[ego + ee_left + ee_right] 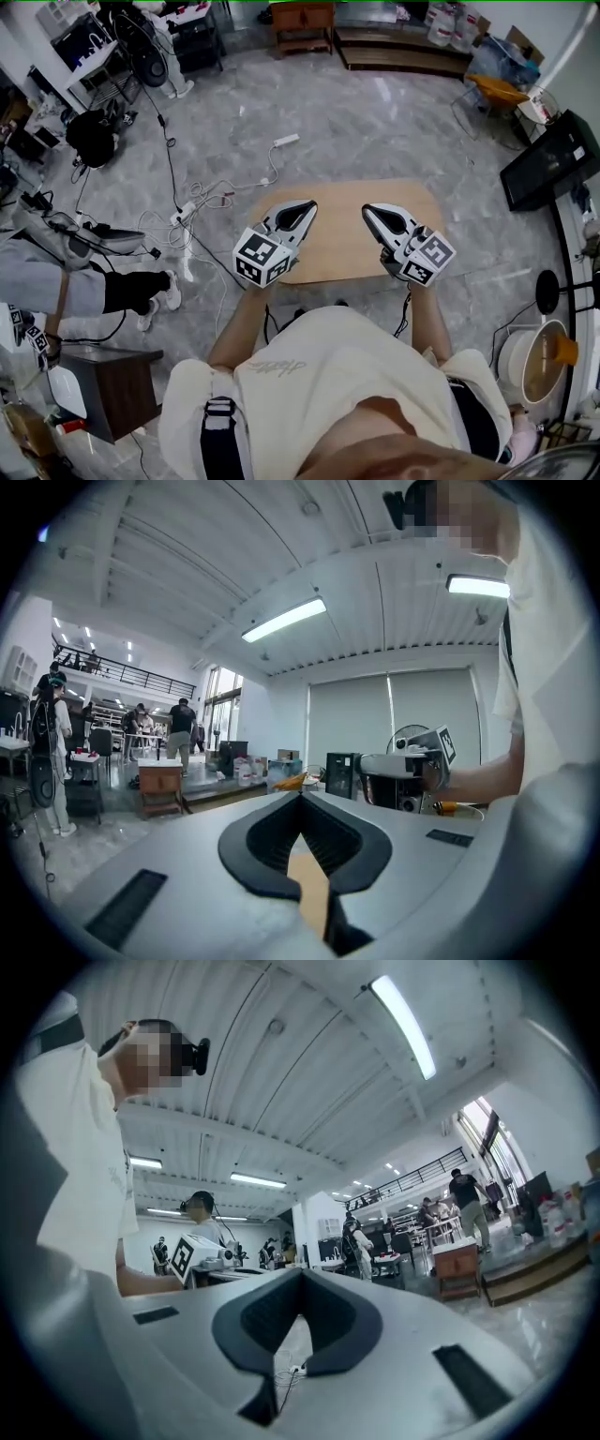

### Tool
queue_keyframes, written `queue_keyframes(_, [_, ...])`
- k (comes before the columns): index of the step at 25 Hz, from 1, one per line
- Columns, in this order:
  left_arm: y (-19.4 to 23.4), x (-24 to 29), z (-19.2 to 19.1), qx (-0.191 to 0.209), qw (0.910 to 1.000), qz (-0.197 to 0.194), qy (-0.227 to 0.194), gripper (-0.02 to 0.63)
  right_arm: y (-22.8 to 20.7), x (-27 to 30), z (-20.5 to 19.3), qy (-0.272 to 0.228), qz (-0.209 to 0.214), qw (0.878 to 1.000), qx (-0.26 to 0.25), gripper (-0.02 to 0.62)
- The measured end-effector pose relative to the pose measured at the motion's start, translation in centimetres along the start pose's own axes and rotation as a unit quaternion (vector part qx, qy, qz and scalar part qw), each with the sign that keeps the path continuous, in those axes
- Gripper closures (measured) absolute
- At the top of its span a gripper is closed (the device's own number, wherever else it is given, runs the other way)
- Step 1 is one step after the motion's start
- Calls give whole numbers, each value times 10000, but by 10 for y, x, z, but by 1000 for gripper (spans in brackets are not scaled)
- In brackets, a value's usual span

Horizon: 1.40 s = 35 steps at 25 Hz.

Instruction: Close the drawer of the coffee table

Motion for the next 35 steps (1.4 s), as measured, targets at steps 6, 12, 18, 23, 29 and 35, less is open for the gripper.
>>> queue_keyframes(6, [5,-12,4,99,9999,109,-1,601,7,2,2,-1,-11,9999,-163,603])
queue_keyframes(12, [1,-26,8,184,9991,378,-9,601,13,3,3,248,-191,9992,-241,603])
queue_keyframes(18, [-1,-25,11,249,9987,436,-29,601,9,2,3,291,-287,9987,-316,603])
queue_keyframes(23, [-6,-24,8,299,9987,417,46,601,6,-6,3,240,-422,9984,-306,603])
queue_keyframes(29, [-11,-23,8,331,9987,385,60,601,6,-13,3,207,-530,9978,-326,603])
queue_keyframes(35, [-17,-21,6,320,9988,372,97,601,2,-23,4,183,-587,9978,-248,603])
Point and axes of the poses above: the fingertips, and each gripper's own axes: x forward along the fingers, y to its left, z out of its top, the point moved 3 cm from there along -x, backward along the fingers, and after that the axes turned 11 degrees about -y, right-handed, at the moved point
